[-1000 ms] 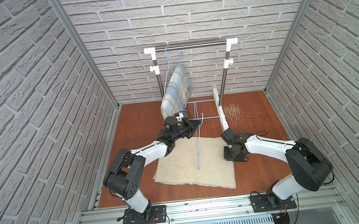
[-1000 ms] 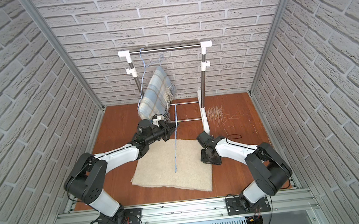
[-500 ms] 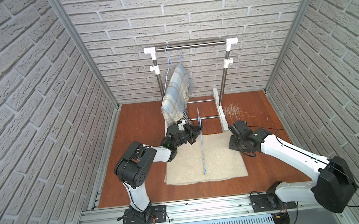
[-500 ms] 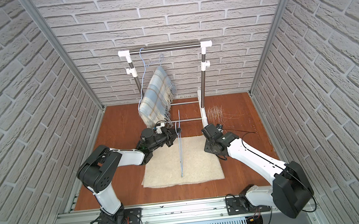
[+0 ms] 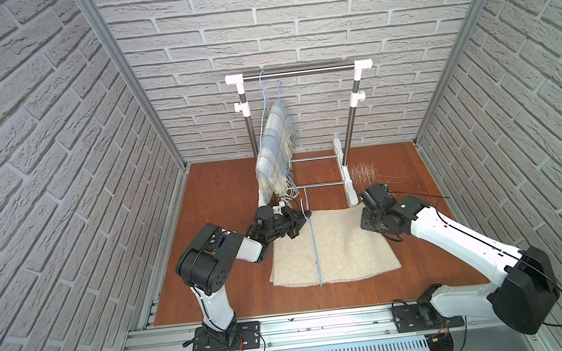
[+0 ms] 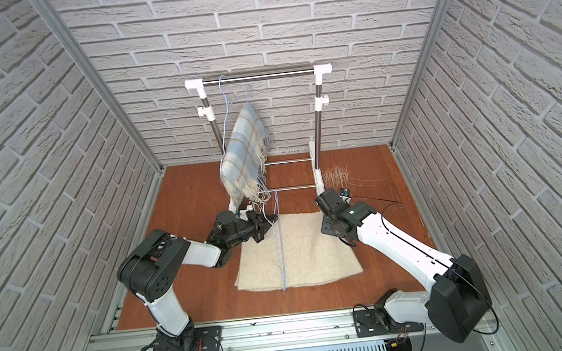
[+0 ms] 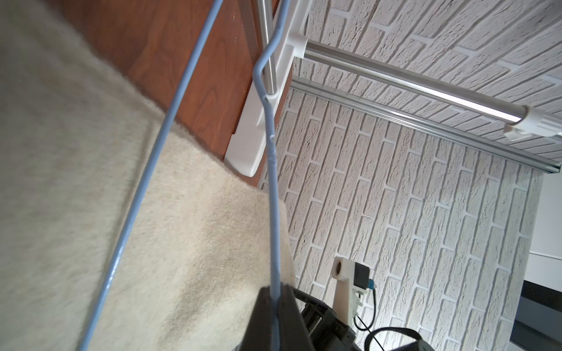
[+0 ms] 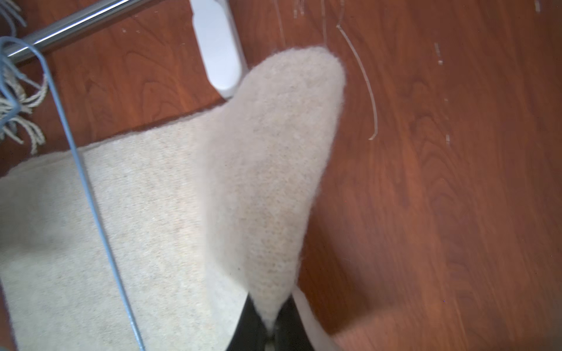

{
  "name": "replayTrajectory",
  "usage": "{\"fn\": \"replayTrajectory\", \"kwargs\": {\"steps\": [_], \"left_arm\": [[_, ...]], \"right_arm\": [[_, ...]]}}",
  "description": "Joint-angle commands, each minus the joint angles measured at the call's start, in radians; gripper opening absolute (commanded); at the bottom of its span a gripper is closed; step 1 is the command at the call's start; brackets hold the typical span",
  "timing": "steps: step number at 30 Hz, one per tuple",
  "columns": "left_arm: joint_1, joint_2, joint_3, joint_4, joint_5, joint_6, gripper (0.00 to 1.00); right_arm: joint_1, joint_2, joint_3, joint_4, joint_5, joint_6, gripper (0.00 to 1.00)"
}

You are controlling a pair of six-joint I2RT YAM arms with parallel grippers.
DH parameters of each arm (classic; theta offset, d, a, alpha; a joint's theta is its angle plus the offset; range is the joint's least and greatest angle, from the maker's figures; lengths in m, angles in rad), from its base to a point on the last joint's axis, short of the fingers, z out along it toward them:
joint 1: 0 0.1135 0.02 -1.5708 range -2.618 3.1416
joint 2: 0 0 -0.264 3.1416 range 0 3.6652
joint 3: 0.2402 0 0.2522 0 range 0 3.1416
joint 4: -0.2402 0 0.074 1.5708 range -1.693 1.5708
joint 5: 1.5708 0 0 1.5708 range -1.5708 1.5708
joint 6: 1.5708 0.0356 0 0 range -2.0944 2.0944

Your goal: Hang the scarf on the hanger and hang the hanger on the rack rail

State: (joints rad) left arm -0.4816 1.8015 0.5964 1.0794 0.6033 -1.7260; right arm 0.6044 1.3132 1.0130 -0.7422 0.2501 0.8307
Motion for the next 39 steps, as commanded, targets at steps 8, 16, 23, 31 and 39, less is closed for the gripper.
{"fn": "replayTrajectory", "kwargs": {"steps": [8, 16, 23, 31, 39], "left_arm": [[-0.004, -0.003, 0.000, 0.018, -0.021, 0.096, 0.00], [-0.018, 0.008, 0.033, -0.022, -0.041, 0.114, 0.00], [-0.023, 0.030, 0.052, -0.044, -0.045, 0.119, 0.00], [-0.024, 0.040, 0.063, -0.068, -0.054, 0.125, 0.00], [-0.027, 0.036, 0.074, -0.095, -0.069, 0.133, 0.00]], "right_arm": [[0.184, 0.376, 0.181, 0.477, -0.263, 0.050, 0.03], [0.192, 0.437, 0.045, 0.691, -0.403, 0.165, 0.03], [0.158, 0.404, -0.017, 0.720, -0.487, 0.169, 0.23], [0.132, 0.247, 0.082, 0.343, -0.309, -0.004, 0.40], [0.173, 0.200, 0.140, 0.200, -0.212, -0.089, 0.43]]}}
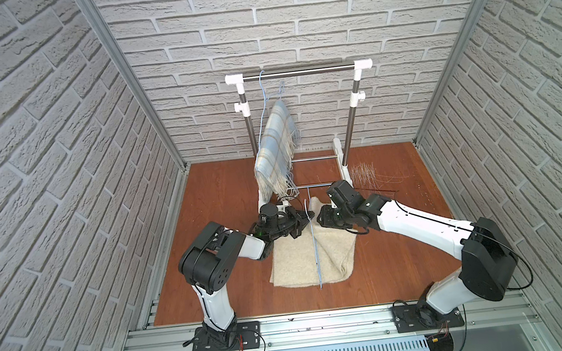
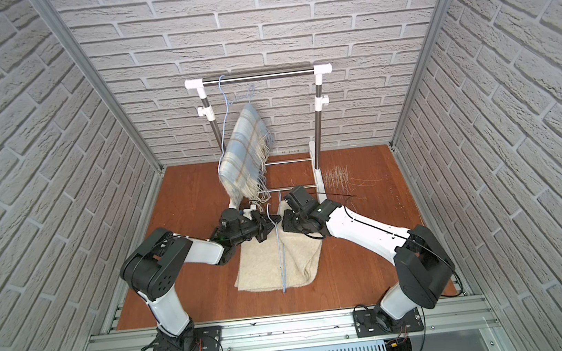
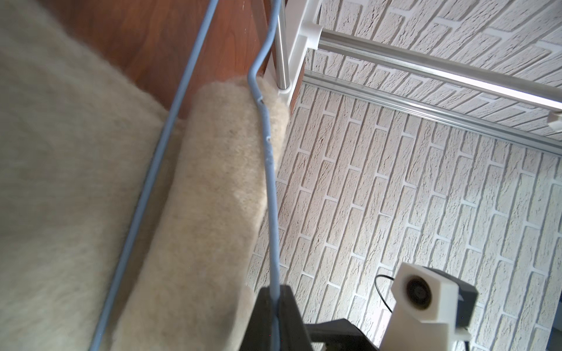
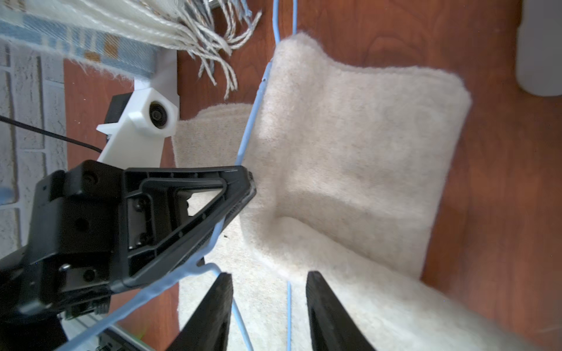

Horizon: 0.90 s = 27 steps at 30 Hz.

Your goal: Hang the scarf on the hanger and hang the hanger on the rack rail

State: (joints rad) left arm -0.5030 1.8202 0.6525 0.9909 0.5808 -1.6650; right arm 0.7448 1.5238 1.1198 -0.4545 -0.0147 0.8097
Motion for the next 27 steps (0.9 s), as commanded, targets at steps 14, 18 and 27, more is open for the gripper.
{"fn": "replayTrajectory", "kwargs": {"steps": [14, 18, 27], "left_arm": [[-0.008, -0.023, 0.029, -0.082, -0.076, 0.104, 0.00], [-0.010, -0.032, 0.037, -0.101, -0.075, 0.113, 0.00], [-0.014, -0.031, 0.048, -0.101, -0.076, 0.118, 0.00]], "right_arm": [[0.172, 0.136, 0.127, -0.105, 0.168, -0.094, 0.37], [0.174, 0.127, 0.115, -0.109, 0.185, -0.100, 0.35], [0.180, 0.192, 0.088, -0.042, 0.144, -0.077, 0.21]]}}
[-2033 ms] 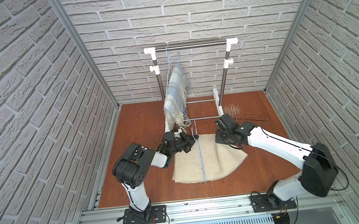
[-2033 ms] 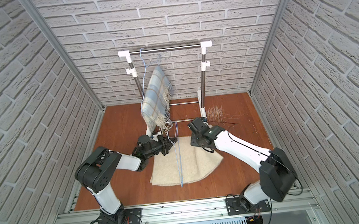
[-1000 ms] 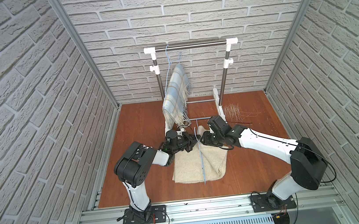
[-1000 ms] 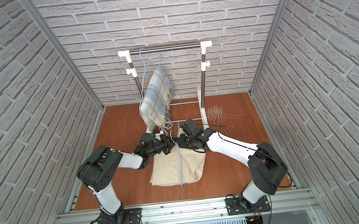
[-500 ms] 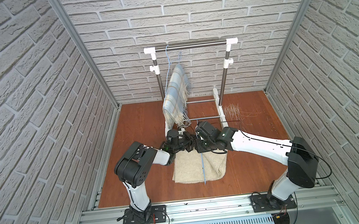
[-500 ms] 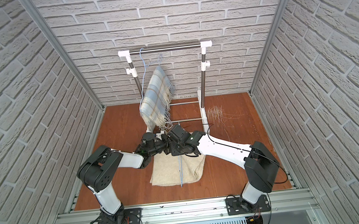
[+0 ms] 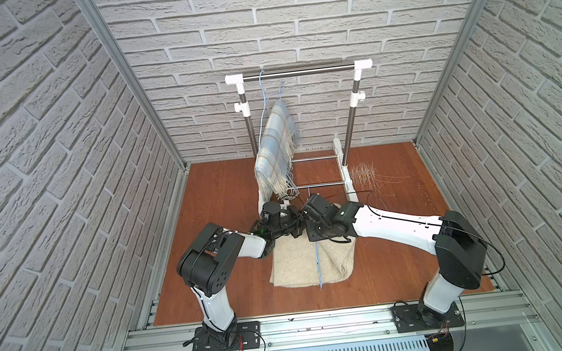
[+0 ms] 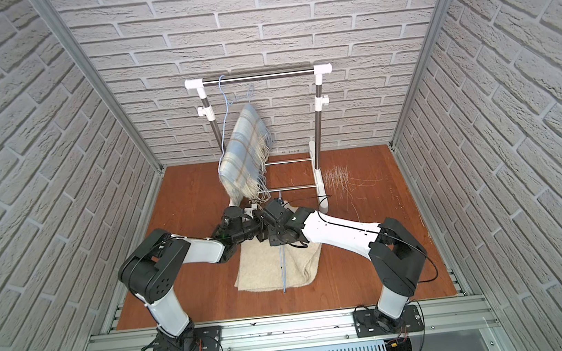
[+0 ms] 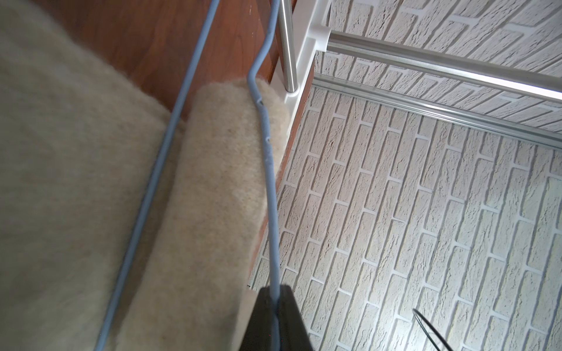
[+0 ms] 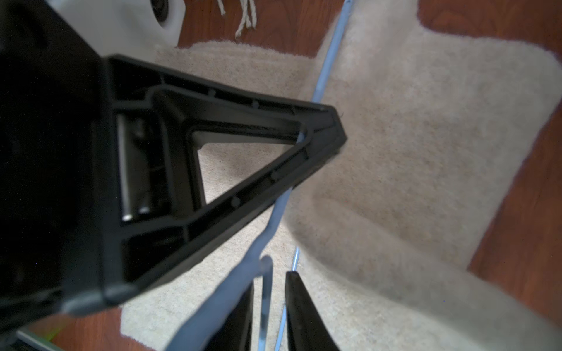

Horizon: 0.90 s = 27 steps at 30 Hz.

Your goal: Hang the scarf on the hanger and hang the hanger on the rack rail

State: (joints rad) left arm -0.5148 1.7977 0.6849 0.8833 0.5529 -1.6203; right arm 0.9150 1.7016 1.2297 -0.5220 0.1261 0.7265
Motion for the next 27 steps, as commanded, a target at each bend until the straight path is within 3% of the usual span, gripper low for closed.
{"fn": "replayTrajectory", "kwargs": {"steps": [1, 4, 8, 11, 14, 21, 27], "left_arm": [[-0.001, -0.009, 0.016, 0.007, -0.048, 0.074, 0.00], [-0.001, -0.009, 0.019, 0.011, -0.045, 0.077, 0.00], [0.002, -0.037, 0.020, -0.017, -0.038, 0.104, 0.04], [0.007, -0.096, 0.036, -0.112, -0.024, 0.169, 0.46], [0.015, -0.174, 0.057, -0.255, -0.016, 0.246, 0.66], [0.058, -0.354, 0.068, -0.669, -0.033, 0.388, 0.74], [0.061, -0.327, 0.048, -0.702, -0.025, 0.386, 0.74]], "right_arm": [[0.009, 0.015, -0.027, 0.026, 0.004, 0.009, 0.18], [0.006, 0.010, -0.042, 0.023, 0.009, 0.018, 0.04], [-0.003, -0.008, -0.067, 0.024, 0.000, 0.022, 0.03], [-0.009, -0.011, -0.082, 0.038, -0.019, 0.019, 0.03], [-0.014, -0.013, -0.093, 0.057, -0.035, 0.022, 0.03], [-0.043, -0.042, -0.129, 0.078, -0.050, 0.023, 0.03], [-0.050, -0.051, -0.135, 0.074, -0.054, 0.013, 0.03]]}}
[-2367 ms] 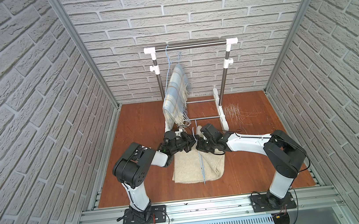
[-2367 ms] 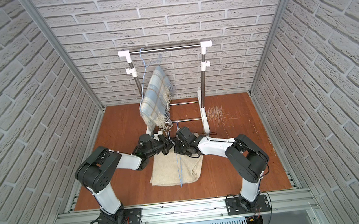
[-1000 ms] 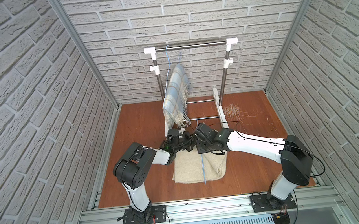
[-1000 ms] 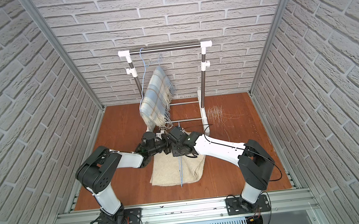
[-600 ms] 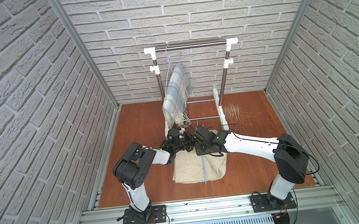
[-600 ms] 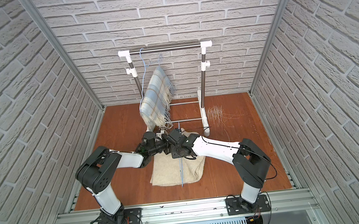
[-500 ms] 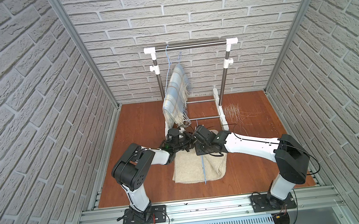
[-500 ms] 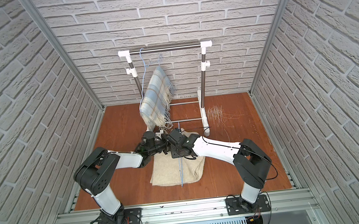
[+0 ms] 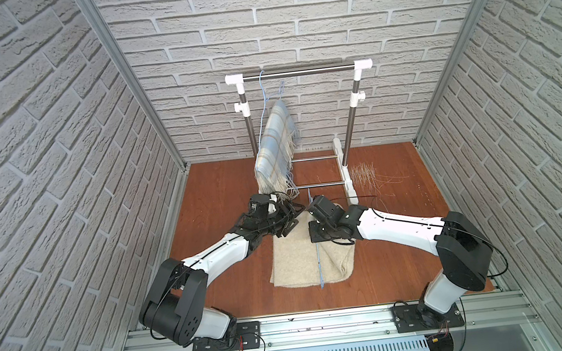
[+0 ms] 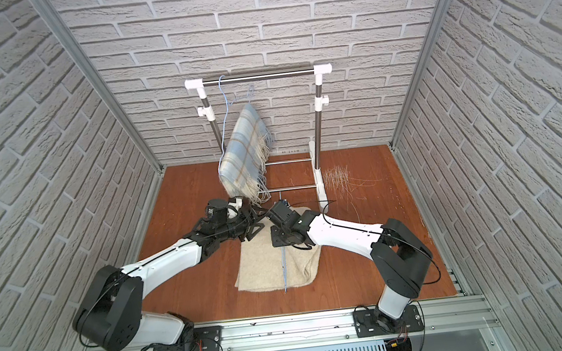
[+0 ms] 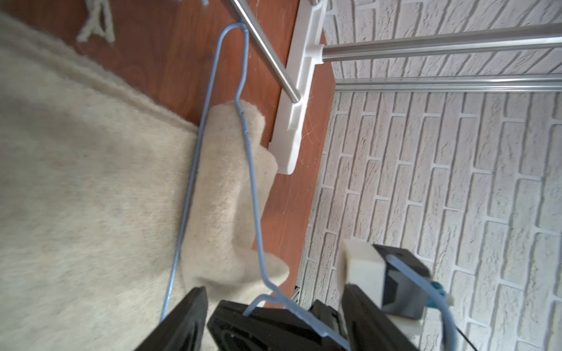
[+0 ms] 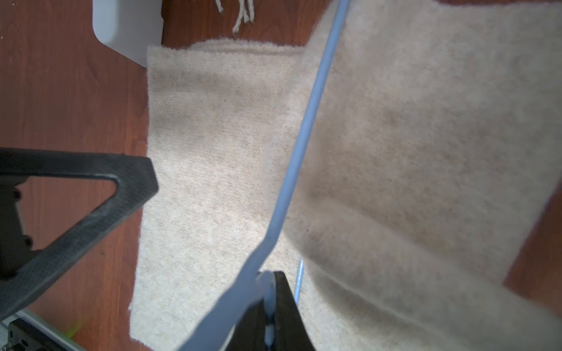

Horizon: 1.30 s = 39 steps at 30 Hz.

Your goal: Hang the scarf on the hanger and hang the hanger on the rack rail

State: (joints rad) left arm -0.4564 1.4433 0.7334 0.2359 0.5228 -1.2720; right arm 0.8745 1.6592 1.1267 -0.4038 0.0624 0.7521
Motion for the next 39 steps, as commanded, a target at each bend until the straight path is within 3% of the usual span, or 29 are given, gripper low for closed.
{"fn": "replayTrajectory", "kwargs": {"steps": [1, 17, 35, 39], "left_arm": [[0.001, 0.040, 0.002, -0.053, 0.003, 0.034, 0.74], [-0.042, 0.239, 0.118, 0.082, 0.004, 0.000, 0.78], [-0.071, 0.370, 0.172, 0.104, 0.084, -0.004, 0.60], [-0.069, 0.367, 0.158, 0.102, 0.084, -0.012, 0.68]], "right_arm": [[-0.010, -0.012, -0.034, -0.046, 0.009, -0.012, 0.03], [-0.013, -0.038, -0.047, -0.062, 0.004, -0.019, 0.03], [-0.032, -0.035, -0.039, -0.077, 0.002, -0.022, 0.03], [-0.045, -0.051, -0.044, -0.084, 0.002, -0.025, 0.03]]}}
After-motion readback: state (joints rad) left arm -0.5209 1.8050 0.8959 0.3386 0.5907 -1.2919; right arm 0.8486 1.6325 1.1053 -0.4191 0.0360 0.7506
